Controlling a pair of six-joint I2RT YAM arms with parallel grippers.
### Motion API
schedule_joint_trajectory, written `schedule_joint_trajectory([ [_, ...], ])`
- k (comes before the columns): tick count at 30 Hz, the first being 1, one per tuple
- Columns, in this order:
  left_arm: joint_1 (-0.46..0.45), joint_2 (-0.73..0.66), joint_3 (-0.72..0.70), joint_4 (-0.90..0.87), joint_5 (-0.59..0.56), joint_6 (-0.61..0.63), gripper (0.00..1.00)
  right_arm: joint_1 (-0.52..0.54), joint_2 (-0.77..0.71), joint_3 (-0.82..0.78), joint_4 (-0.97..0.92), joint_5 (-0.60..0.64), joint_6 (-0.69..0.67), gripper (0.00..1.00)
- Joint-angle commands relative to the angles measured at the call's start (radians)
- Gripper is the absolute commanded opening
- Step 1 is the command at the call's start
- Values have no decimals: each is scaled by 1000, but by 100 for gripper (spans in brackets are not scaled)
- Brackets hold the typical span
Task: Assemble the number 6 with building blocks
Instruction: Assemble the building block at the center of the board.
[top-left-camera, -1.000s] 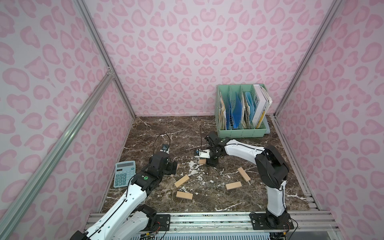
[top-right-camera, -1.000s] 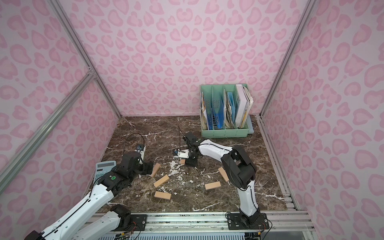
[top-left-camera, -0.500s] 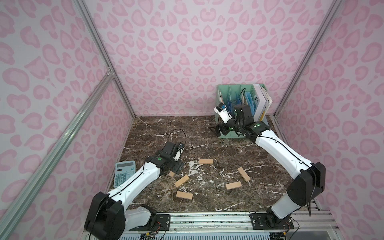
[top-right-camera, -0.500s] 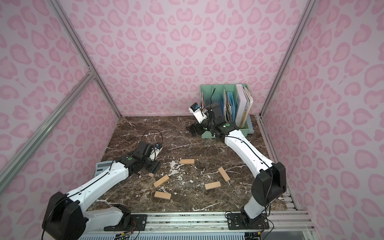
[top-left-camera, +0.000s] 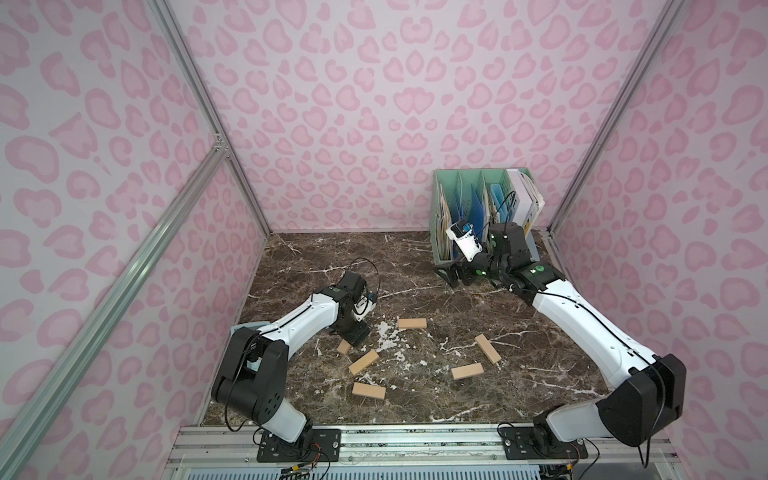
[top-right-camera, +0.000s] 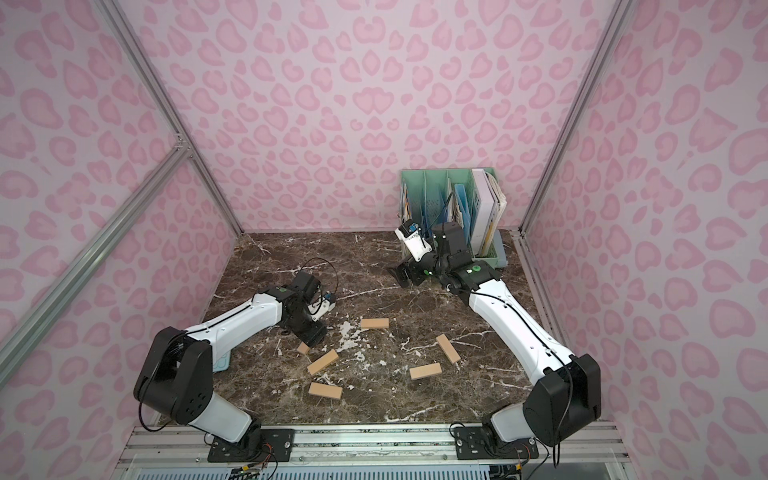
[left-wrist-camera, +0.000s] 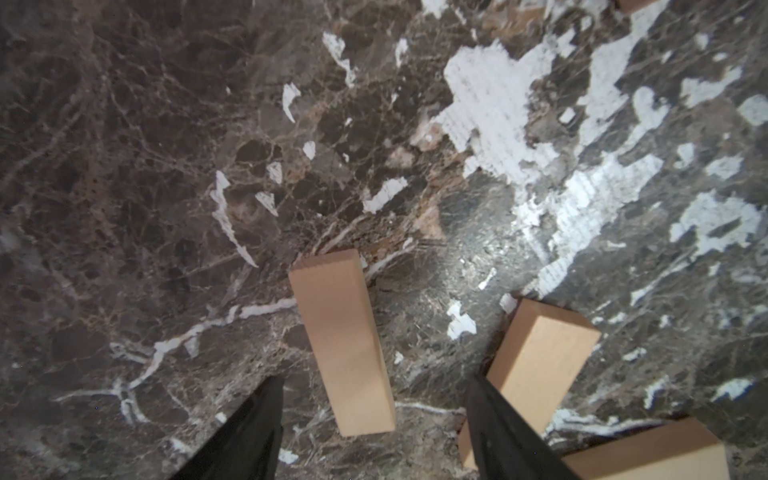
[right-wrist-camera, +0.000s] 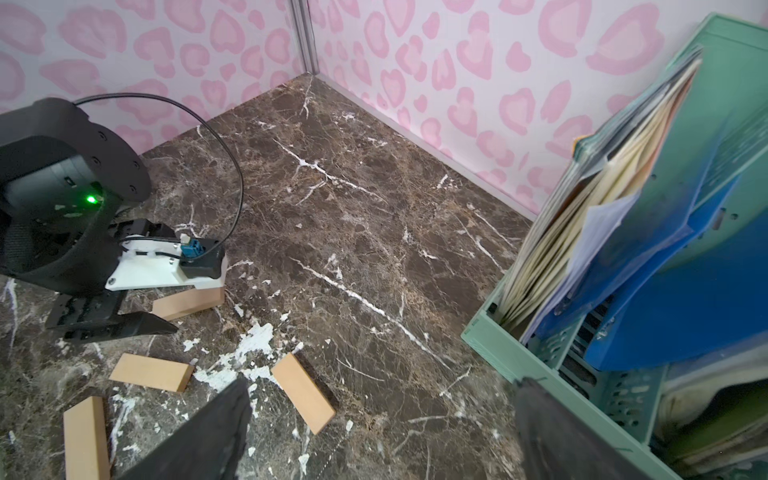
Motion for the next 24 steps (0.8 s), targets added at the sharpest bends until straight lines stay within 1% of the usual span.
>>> schedule_joint_trajectory([
  [1, 6, 18, -9, 0, 11, 9, 67, 1, -4, 2, 15, 22, -22, 100],
  [7, 36, 49, -1, 18, 12, -2, 64, 0, -3, -4, 18, 19, -21, 100],
  [10, 39, 75, 5, 22, -2, -16, 64, 2, -7, -7, 22, 18, -21, 100],
  [14, 49, 97, 15, 21, 20, -29, 64, 1, -14, -6, 19, 22, -27, 100],
  [21, 58, 117, -3, 36, 4, -29, 63, 0, -27, -6, 1, 35, -48, 100],
  [22, 60, 116, -3, 38, 9, -32, 62, 1, -31, -6, -1, 38, -52, 100],
  [24, 62, 123, 4, 30, 19, -34, 55, 2, -33, -8, -2, 42, -56, 100],
])
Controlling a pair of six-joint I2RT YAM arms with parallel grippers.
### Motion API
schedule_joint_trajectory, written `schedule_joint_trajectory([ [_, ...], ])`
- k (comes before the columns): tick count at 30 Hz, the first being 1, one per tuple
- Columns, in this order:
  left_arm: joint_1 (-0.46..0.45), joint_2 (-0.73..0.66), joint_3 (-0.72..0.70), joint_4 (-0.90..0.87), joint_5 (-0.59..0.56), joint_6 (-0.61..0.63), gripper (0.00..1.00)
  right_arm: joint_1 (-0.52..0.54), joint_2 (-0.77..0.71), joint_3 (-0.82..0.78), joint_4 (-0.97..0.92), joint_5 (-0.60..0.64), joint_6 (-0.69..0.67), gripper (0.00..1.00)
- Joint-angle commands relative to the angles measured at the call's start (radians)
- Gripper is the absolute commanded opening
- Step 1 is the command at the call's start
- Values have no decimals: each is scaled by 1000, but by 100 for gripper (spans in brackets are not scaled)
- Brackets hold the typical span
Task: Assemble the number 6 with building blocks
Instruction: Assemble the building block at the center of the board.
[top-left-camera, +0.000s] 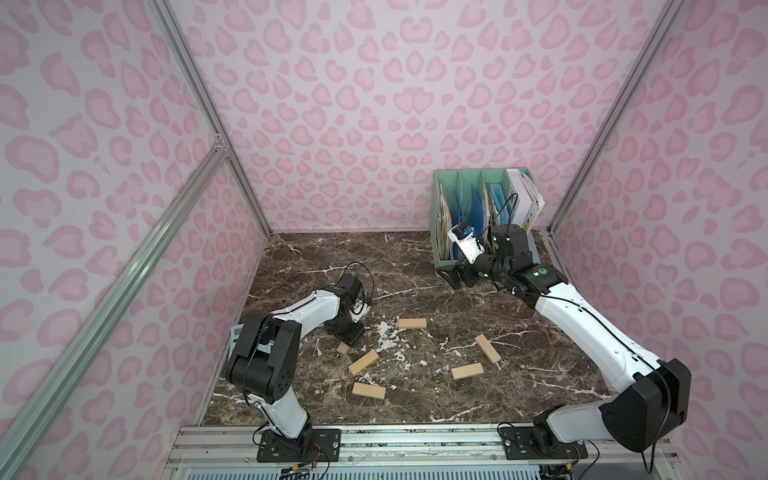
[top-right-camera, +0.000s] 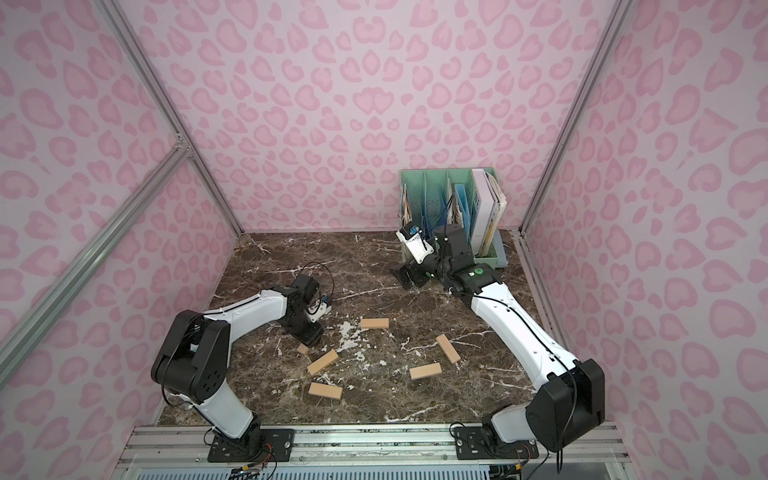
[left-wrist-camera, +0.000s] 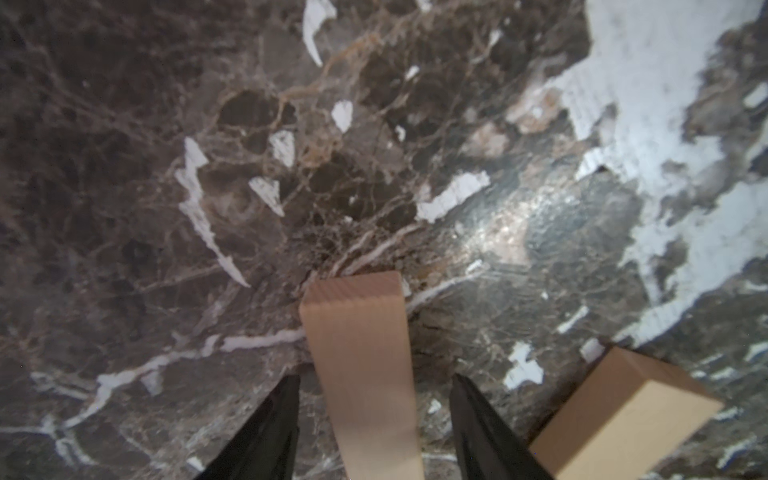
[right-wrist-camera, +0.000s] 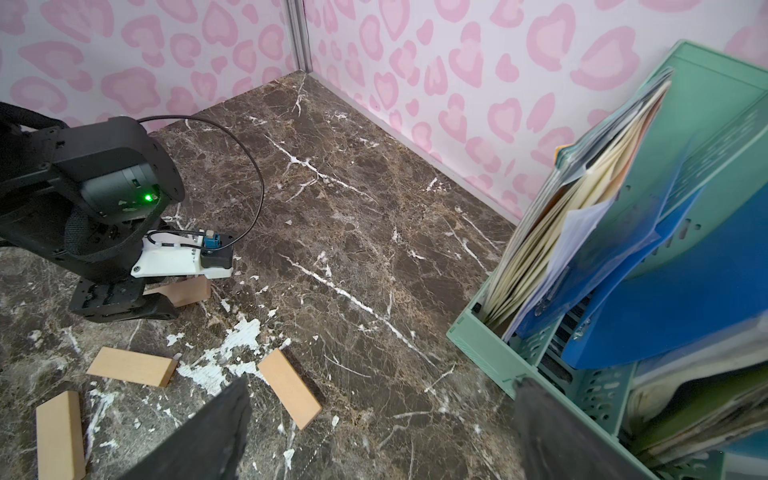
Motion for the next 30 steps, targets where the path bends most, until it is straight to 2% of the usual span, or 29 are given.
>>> schedule_joint_trajectory([
  [1, 4, 10, 9, -14, 20, -10, 49, 0, -6, 1, -4, 11, -15, 100],
  [4, 4, 18, 27, -40, 24, -13, 40, 0, -7, 0, -3, 13, -17, 100],
  [16, 2, 85, 99, -132, 60, -60, 22, 0, -35, -12, -10, 33, -40, 100],
  [21, 4, 92, 114, -146, 73, -121, 21, 1, -48, -24, -8, 43, -49, 100],
  [27, -7, 101, 161, -158, 109, -258, 20, 0, -58, -41, 5, 41, -52, 100],
  [30, -38, 116, 191, -164, 55, -319, 19, 0, -67, -51, 14, 41, -57, 100],
])
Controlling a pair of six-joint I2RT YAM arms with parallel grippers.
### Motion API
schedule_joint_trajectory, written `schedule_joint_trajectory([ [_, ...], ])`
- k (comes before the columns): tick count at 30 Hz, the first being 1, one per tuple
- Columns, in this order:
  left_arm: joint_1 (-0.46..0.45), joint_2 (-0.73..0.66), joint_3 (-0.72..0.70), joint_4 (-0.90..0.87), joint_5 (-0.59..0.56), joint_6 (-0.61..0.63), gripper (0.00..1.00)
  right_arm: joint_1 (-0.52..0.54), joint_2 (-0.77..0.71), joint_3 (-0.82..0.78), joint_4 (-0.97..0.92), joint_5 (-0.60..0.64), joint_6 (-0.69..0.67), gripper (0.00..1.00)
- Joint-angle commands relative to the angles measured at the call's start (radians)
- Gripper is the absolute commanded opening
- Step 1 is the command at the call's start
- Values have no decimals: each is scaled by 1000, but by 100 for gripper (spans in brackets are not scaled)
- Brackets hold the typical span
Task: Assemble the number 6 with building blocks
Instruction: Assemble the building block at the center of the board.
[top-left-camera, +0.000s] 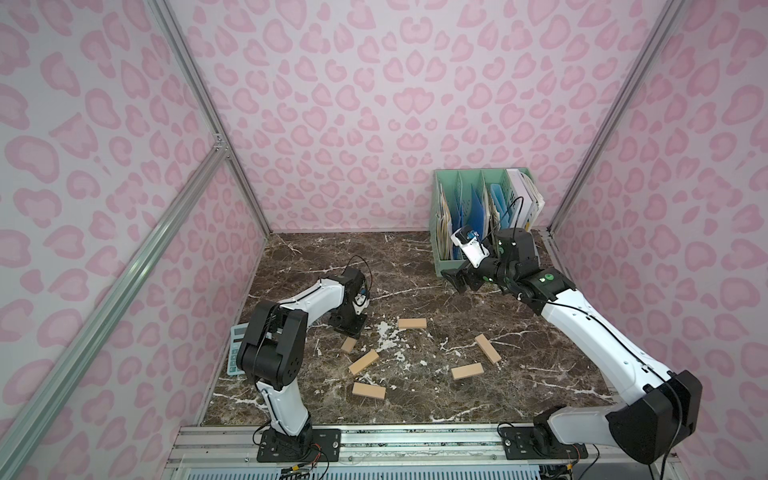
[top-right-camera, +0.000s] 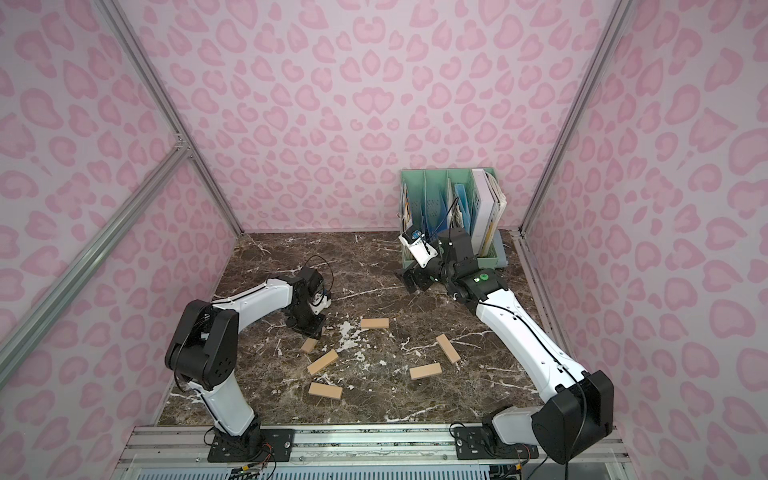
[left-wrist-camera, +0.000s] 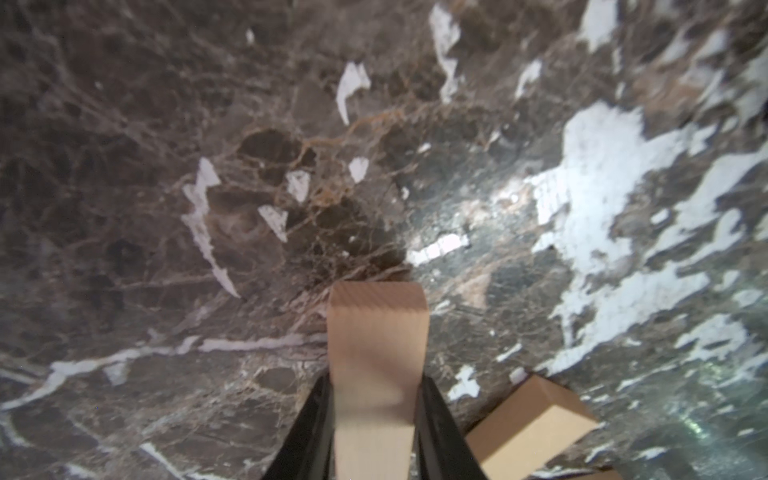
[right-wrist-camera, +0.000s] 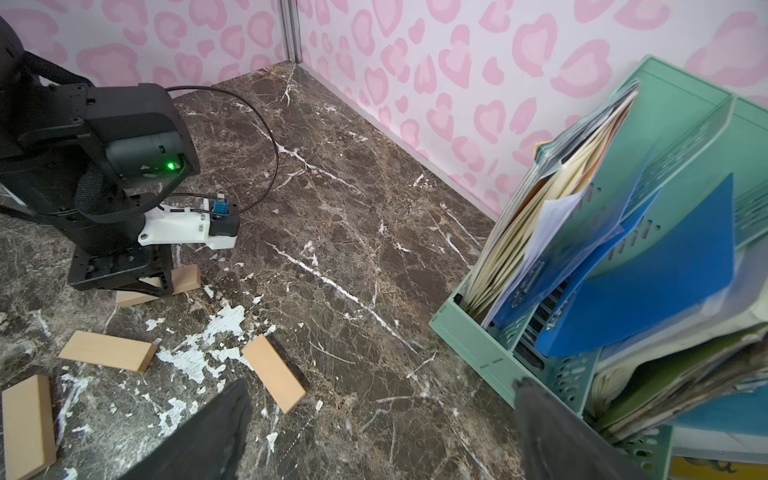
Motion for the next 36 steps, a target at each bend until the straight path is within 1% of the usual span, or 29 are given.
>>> schedule_joint_trajectory([
  [1, -27, 21, 33, -31, -20, -111, 19, 0, -15, -11, 23, 5, -8, 100],
  [6, -98, 72, 103, -53, -19, -231, 18, -1, -40, -38, 29, 21, -19, 100],
  [11, -160, 63, 117, -18, -66, -386, 18, -1, -86, -72, 34, 49, -29, 100],
  [16, -176, 51, 115, -4, -121, -511, 17, -4, -129, -108, 36, 74, -38, 100],
  [21, -199, 63, 121, 31, -130, -593, 17, -16, -145, -113, 27, 73, -52, 100],
  [28, -260, 132, 190, 55, -124, -631, 16, -21, -145, -114, 23, 65, -54, 100],
  [36, -280, 142, 178, 91, -104, -651, 16, -21, -152, -114, 12, 71, -60, 100],
])
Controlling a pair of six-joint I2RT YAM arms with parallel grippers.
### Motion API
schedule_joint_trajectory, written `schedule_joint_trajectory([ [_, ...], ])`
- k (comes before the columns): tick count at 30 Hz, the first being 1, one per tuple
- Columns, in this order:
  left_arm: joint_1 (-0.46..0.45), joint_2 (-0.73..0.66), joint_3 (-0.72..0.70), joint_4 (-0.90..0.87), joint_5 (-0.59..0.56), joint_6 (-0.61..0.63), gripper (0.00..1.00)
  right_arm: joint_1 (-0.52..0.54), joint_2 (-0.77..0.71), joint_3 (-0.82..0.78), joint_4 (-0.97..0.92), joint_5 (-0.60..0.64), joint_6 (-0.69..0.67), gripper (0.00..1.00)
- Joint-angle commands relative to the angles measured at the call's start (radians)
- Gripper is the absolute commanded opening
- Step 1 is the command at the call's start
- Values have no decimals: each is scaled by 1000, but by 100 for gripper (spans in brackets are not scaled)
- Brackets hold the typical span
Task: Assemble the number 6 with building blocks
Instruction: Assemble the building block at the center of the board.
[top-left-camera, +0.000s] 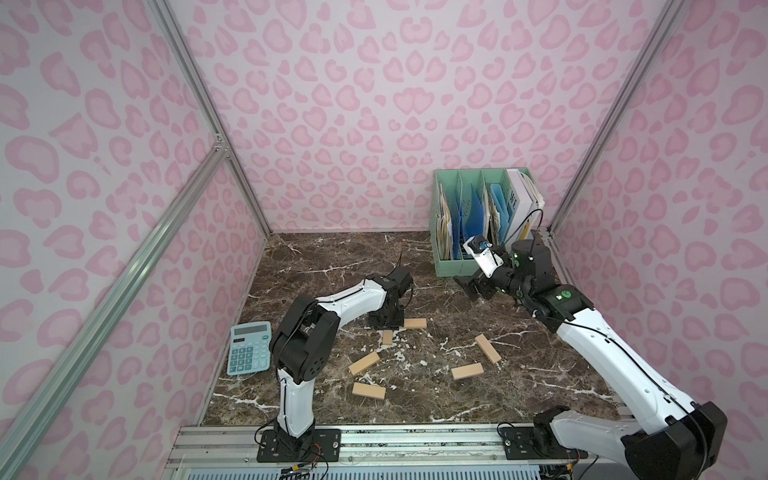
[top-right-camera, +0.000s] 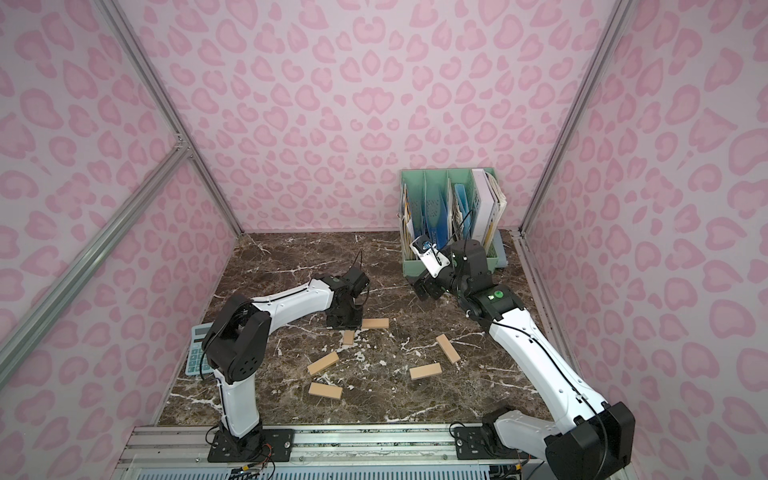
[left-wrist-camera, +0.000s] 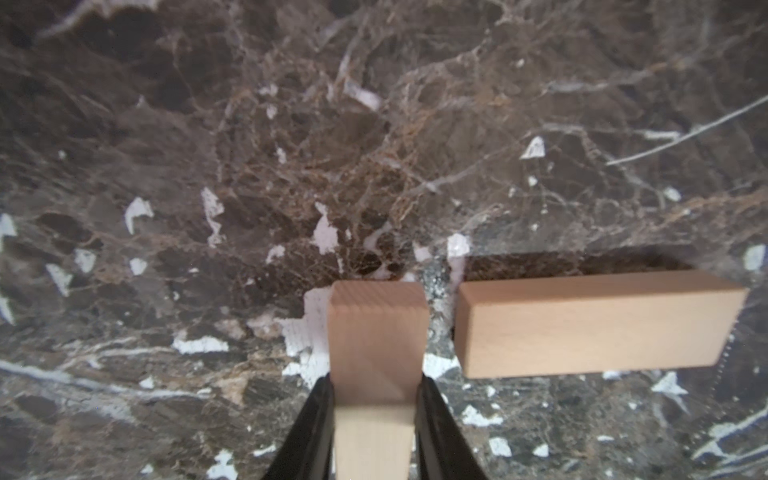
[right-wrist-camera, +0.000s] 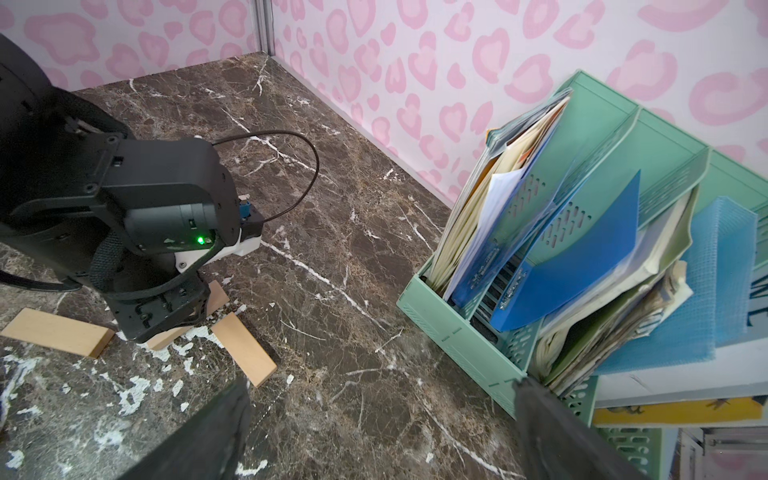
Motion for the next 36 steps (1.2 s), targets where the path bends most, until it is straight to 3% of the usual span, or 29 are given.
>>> schedule_joint_trajectory([
  [1, -3, 1, -5, 9, 18, -19, 16, 1, -5, 1, 0, 6, -4, 100],
  [25, -25, -6, -24, 17, 58, -20, 15, 1, -22, -9, -6, 9, -2, 100],
  [27, -24, -5, -22, 16, 59, -23, 21, 0, -24, -10, -9, 8, -4, 100],
  [31, -26, 2, -13, 9, 70, -21, 43, 1, -28, -12, -10, 6, -6, 100],
  [36, -27, -10, -14, 5, 66, -13, 45, 1, -28, -12, -12, 3, -10, 100],
])
